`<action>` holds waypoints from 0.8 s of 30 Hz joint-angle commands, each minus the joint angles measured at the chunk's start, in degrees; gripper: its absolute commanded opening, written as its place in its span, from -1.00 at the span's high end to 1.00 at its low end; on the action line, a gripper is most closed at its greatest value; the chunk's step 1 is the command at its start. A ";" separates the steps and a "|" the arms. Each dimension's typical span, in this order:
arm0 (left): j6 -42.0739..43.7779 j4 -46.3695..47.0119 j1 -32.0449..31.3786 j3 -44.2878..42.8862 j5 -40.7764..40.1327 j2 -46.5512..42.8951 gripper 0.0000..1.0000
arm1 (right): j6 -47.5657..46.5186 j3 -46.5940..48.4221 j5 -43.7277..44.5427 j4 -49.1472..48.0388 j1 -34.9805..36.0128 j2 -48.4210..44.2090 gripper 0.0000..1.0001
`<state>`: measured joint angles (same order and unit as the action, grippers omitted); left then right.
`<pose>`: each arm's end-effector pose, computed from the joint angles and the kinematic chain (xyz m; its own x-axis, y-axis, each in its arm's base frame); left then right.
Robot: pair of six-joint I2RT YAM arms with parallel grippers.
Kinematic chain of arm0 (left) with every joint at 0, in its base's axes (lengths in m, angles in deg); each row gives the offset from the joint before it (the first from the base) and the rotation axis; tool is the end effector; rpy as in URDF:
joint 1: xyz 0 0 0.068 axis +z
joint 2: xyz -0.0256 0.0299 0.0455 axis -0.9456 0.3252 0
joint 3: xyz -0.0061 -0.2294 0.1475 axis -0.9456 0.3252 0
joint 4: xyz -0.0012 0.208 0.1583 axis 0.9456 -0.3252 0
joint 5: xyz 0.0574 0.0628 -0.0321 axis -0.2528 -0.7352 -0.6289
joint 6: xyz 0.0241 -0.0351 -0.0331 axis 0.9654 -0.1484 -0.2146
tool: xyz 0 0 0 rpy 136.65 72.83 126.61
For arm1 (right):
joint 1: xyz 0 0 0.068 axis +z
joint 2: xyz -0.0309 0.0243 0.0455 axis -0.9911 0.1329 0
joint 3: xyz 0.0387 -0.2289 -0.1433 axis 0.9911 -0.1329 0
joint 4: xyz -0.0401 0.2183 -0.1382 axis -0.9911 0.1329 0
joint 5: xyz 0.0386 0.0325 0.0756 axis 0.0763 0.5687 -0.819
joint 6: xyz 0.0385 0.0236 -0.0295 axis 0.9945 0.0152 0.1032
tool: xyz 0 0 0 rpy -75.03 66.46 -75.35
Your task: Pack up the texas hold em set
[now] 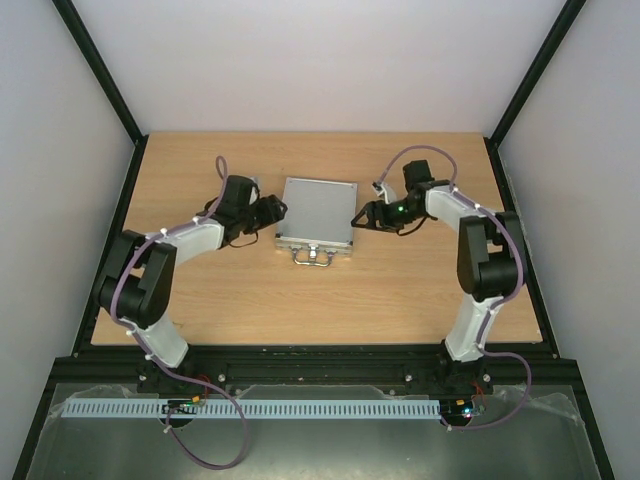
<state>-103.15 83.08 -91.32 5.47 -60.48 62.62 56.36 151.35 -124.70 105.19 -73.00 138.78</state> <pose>0.3331 -0.1321 0.1887 -0.7541 -0.4048 -0.5172 0.0227 0.7710 -0.6365 0.3723 0.0868 0.1947 -0.8241 -0.1489 -0.5465 -0.5041 0.6327 0.5879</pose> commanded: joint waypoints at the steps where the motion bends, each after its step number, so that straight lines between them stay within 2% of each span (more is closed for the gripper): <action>1: 2.16 0.15 0.86 -2.85 2.77 3.75 -0.42 | -0.65 3.97 1.07 2.16 0.54 5.16 -0.41; 7: 2.70 4.81 0.23 -2.59 12.04 8.21 -0.32 | -2.37 8.35 -0.91 3.12 1.34 10.62 -0.33; 15: 1.48 9.30 -4.32 2.30 13.57 6.33 -0.24 | -4.63 9.42 -2.08 5.40 1.58 13.46 -0.22; 20: 0.46 10.86 -7.98 4.85 15.18 4.55 -0.17 | -11.32 9.70 -1.42 11.29 1.56 13.97 -0.17; 24: 0.02 11.04 -11.23 7.98 13.45 1.16 -0.16 | -16.29 6.98 0.45 15.03 1.53 12.32 -0.16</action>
<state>-102.80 92.85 -96.50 10.52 -54.05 67.23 47.20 160.71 -124.90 111.46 -73.13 151.48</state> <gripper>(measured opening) 0.587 0.585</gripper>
